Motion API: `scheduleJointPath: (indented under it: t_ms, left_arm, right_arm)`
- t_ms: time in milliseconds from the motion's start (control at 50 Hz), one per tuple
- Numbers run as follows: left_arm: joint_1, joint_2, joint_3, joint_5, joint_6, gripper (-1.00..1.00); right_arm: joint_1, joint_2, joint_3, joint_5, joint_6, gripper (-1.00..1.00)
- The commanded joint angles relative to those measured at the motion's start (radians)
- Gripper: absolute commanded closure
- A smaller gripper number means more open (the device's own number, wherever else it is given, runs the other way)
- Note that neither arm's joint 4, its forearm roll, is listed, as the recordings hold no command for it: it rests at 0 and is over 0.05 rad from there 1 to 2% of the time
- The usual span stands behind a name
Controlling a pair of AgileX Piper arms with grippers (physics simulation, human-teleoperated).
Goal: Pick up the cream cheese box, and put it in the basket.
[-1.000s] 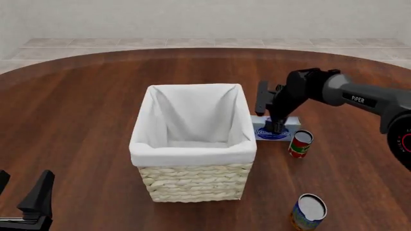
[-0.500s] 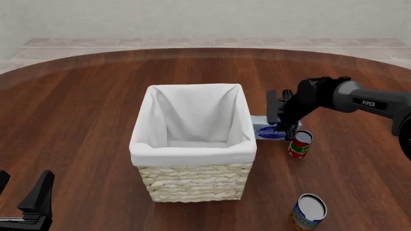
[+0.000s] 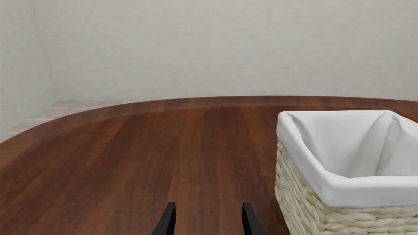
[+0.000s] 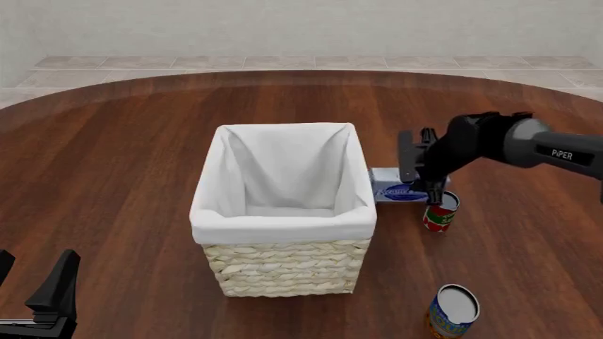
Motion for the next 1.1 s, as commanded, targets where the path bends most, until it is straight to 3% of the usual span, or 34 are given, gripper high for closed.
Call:
scheduleJointPath:
  t_ms: [20, 140, 360, 440, 500, 600, 680, 720, 740, 760, 860, 940, 1040, 1100]
  left_arm:
    - [0.000, 0.000, 0.000, 0.000, 0.000, -1.00]
    - [0.000, 0.000, 0.000, 0.000, 0.000, -1.00]
    - [0.000, 0.000, 0.000, 0.000, 0.000, -1.00]
    - [0.000, 0.000, 0.000, 0.000, 0.000, -1.00]
    - [0.000, 0.000, 0.000, 0.000, 0.000, -1.00]
    - [0.000, 0.000, 0.000, 0.000, 0.000, -1.00]
    - [0.000, 0.000, 0.000, 0.000, 0.000, -1.00]
    - [0.000, 0.000, 0.000, 0.000, 0.000, -1.00]
    - [0.000, 0.000, 0.000, 0.000, 0.000, -1.00]
    - [0.000, 0.000, 0.000, 0.000, 0.000, -1.00]
    - [0.000, 0.000, 0.000, 0.000, 0.000, -1.00]
    - [0.000, 0.000, 0.000, 0.000, 0.000, -1.00]
    - [0.000, 0.000, 0.000, 0.000, 0.000, -1.00]
    - [0.000, 0.000, 0.000, 0.000, 0.000, -1.00]
  right_arm:
    - [-0.018, -0.095, 0.025, -0.017, -0.002, 1.00]
    - [-0.039, -0.129, 0.021, -0.046, -0.005, 1.00]
    - [-0.072, -0.194, 0.066, -0.186, -0.044, 1.00]
    - [-0.068, -0.217, 0.064, -0.222, -0.025, 1.00]
    - [-0.040, -0.213, -0.040, -0.152, 0.102, 1.00]
    - [-0.026, -0.234, -0.070, -0.146, 0.179, 1.00]
    - [0.015, -0.252, -0.132, -0.111, 0.311, 1.00]
    - [0.018, -0.259, -0.137, -0.123, 0.325, 1.00]
    - [0.024, -0.271, -0.159, -0.122, 0.371, 1.00]
    - [0.024, -0.271, -0.159, -0.121, 0.371, 1.00]
    - [0.081, -0.353, -0.162, -0.115, 0.487, 1.00]
    - [0.054, -0.393, -0.140, -0.162, 0.500, 1.00]
    - [0.096, -0.461, -0.167, -0.134, 0.631, 1.00]
    - [0.106, -0.496, -0.162, -0.143, 0.675, 1.00]
